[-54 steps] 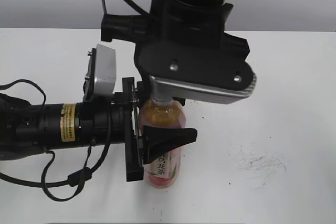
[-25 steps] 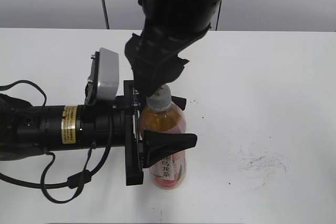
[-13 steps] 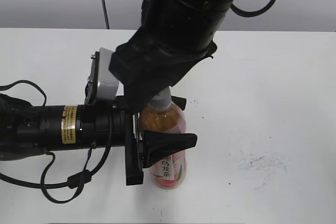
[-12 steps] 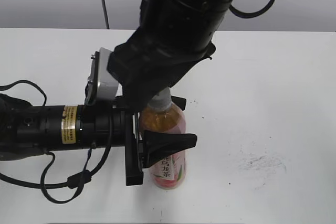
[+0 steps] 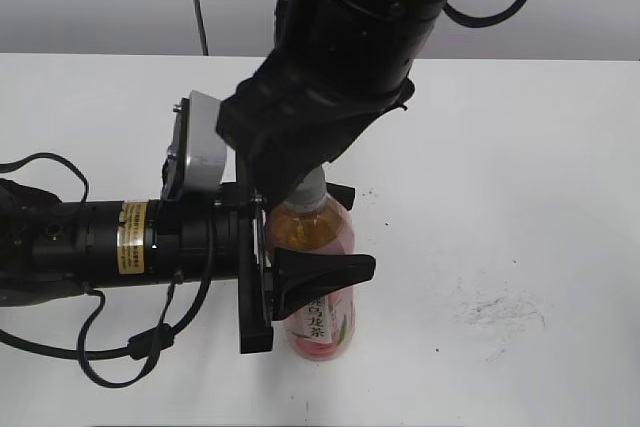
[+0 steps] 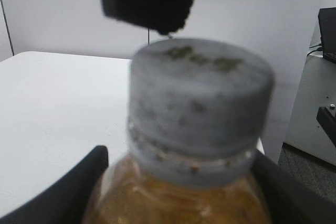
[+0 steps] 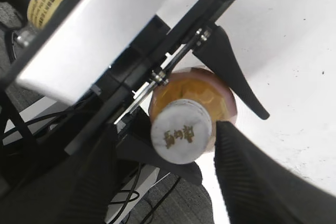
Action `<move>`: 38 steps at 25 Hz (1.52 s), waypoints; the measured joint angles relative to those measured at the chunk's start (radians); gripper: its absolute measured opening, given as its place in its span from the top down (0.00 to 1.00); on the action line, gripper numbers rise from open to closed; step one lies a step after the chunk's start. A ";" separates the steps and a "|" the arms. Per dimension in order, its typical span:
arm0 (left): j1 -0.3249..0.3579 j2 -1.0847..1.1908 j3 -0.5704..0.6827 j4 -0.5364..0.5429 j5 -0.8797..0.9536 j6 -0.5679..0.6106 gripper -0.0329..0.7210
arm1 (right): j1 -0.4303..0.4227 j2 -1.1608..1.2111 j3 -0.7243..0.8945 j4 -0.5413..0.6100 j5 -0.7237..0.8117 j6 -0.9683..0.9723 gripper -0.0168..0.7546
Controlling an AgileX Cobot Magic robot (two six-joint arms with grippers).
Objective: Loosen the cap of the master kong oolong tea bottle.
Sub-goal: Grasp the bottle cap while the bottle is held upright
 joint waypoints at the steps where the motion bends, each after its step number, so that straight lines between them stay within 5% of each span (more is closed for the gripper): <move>1: 0.000 0.000 0.000 0.000 0.000 0.000 0.36 | 0.000 0.000 0.000 -0.006 0.000 0.000 0.41; 11: 0.000 0.000 0.000 -0.001 0.000 0.000 0.36 | 0.000 0.040 0.000 -0.011 0.000 0.000 0.37; 17: 0.000 0.000 0.000 -0.001 0.000 0.000 0.36 | 0.000 0.044 0.002 -0.028 0.000 -0.046 0.62; 20: 0.000 0.000 0.000 -0.001 0.000 0.000 0.36 | 0.000 0.044 0.002 -0.029 0.000 -0.140 0.62; 38: 0.000 0.000 0.000 0.004 -0.001 0.003 0.36 | 0.000 0.046 -0.015 -0.025 0.014 -1.415 0.62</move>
